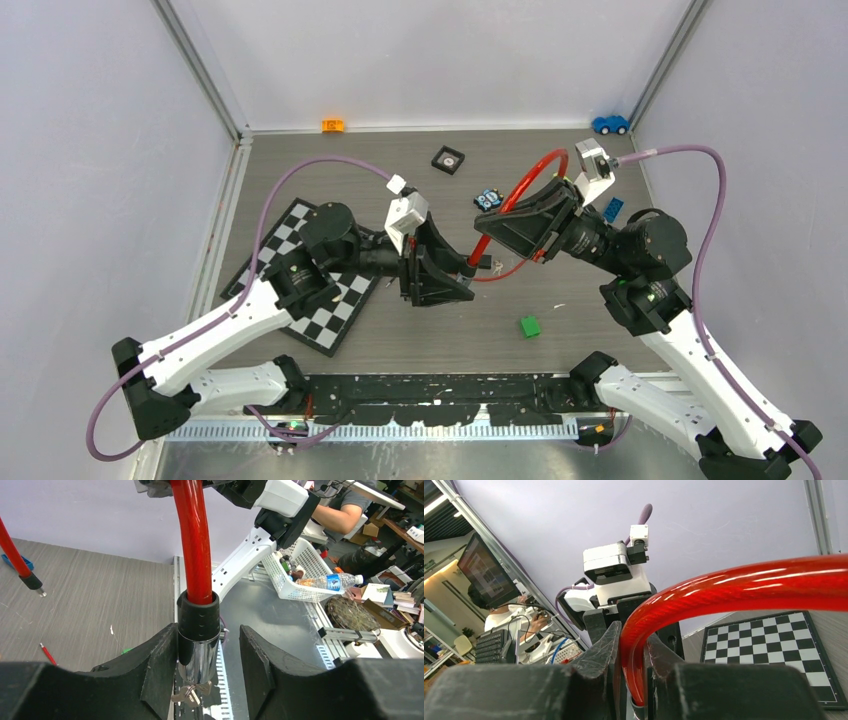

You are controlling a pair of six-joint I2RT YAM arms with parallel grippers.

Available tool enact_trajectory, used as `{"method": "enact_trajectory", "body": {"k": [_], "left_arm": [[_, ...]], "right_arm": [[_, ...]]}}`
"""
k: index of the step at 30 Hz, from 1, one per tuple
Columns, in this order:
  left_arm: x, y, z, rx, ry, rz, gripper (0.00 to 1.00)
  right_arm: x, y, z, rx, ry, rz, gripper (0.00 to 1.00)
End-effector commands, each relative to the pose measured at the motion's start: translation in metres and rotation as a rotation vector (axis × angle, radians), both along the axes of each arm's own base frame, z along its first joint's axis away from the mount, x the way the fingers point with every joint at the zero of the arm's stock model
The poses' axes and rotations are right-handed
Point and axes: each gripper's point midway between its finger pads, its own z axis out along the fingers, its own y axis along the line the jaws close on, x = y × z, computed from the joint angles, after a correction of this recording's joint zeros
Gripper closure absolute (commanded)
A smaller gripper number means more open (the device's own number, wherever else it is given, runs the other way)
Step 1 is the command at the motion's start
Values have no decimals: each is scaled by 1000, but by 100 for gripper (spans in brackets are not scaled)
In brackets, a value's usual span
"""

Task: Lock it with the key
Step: Pick up the lock from the center of the board.

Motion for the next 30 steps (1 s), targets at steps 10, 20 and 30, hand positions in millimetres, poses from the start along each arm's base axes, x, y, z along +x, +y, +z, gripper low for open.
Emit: {"method": "enact_trajectory", "body": {"k": [10, 20, 30], "left_arm": [[-6, 5, 7, -22, -28, -23, 59], [-3, 4, 6, -16, -27, -11, 97], [13, -2, -5, 40, -45, 41, 100]], "right_arm": [[-21, -13, 30, 79, -129, 5, 99], [-20, -12, 26, 69, -126, 2, 99], [-14, -13, 16, 34, -109, -34, 92]]}}
